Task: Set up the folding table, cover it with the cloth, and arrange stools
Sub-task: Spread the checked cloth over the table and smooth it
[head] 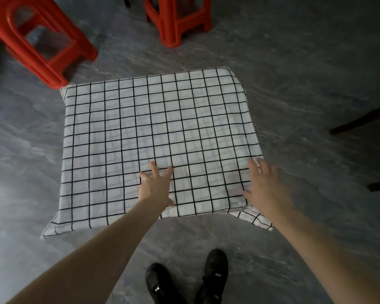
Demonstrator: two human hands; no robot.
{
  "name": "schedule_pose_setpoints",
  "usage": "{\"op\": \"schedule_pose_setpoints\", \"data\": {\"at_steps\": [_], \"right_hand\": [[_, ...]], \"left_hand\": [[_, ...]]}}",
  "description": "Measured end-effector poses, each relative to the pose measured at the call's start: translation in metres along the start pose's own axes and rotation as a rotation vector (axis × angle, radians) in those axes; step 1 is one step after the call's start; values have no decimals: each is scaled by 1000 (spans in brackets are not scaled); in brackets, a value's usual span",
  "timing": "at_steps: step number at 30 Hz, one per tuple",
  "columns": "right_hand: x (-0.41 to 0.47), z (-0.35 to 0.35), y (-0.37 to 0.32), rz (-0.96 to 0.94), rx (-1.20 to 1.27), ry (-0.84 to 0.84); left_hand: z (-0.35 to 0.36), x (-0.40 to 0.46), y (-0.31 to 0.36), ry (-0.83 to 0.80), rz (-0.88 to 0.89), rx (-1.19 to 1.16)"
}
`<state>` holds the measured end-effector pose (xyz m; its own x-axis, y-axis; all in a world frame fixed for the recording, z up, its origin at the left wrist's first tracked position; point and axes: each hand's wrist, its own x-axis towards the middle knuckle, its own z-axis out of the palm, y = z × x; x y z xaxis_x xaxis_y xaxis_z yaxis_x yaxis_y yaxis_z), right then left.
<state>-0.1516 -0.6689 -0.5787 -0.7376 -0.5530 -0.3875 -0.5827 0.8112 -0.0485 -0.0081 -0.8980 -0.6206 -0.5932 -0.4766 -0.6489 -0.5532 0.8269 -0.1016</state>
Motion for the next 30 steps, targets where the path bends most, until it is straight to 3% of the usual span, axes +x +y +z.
{"op": "schedule_pose_setpoints", "data": {"at_steps": [3,8,12,14,18,21,23,26,30], "right_hand": [[3,3,-59,-216,47,4],[-9,41,-119,-258,77,-129],[-14,59,-121,-278,-34,-39],[-14,61,-118,-315,-75,-34],[-10,54,-123,-293,-90,-109],[-9,48,-142,-196,-120,-183],[-11,42,-165,-144,-239,-147],[-13,35,-207,-256,-271,-33],[-17,43,-255,-489,-136,-108]], "left_hand": [[4,2,0,19,3,-3],[8,-2,-2,12,25,-88],[21,-14,-51,42,162,-435],[32,-27,-98,128,140,-579],[77,-65,-202,261,-71,-544],[112,-90,-255,254,-286,-603],[128,-97,-273,211,-366,-591],[141,-98,-281,121,-343,-509],[143,-89,-278,159,-290,-404]]}}
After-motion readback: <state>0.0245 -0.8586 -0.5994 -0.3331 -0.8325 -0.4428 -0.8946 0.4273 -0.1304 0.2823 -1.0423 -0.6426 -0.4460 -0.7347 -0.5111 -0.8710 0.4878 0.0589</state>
